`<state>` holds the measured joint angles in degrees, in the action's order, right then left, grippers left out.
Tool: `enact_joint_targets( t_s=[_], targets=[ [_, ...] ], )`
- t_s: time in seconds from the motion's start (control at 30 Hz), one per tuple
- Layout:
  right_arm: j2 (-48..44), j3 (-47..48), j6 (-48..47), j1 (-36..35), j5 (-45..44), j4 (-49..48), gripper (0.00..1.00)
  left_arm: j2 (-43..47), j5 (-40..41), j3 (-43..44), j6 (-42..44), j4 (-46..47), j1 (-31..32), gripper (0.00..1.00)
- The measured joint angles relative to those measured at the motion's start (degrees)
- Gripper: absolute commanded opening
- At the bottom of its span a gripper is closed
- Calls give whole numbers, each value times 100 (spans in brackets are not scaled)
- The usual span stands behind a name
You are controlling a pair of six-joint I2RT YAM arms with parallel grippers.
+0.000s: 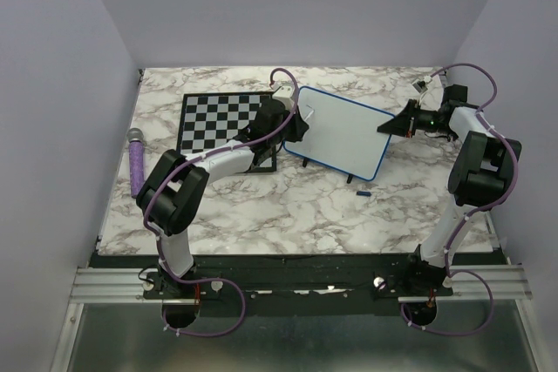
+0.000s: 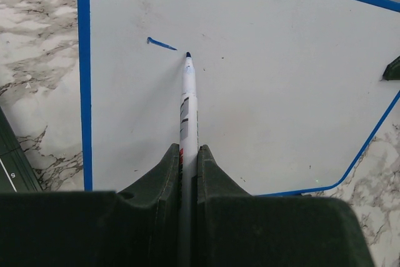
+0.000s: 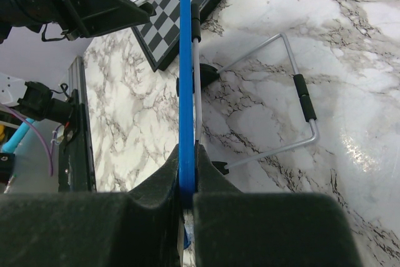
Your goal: Write a sentence on the whiteboard
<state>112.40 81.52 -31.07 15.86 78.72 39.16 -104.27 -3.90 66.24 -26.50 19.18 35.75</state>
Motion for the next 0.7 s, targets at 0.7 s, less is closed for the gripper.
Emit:
enact_joint_targets(
  t_s=[0.7],
  targets=[
    [15,20,0,-2,-2,4,1,90,195,-256,-55,236,-120,0]
  ],
)
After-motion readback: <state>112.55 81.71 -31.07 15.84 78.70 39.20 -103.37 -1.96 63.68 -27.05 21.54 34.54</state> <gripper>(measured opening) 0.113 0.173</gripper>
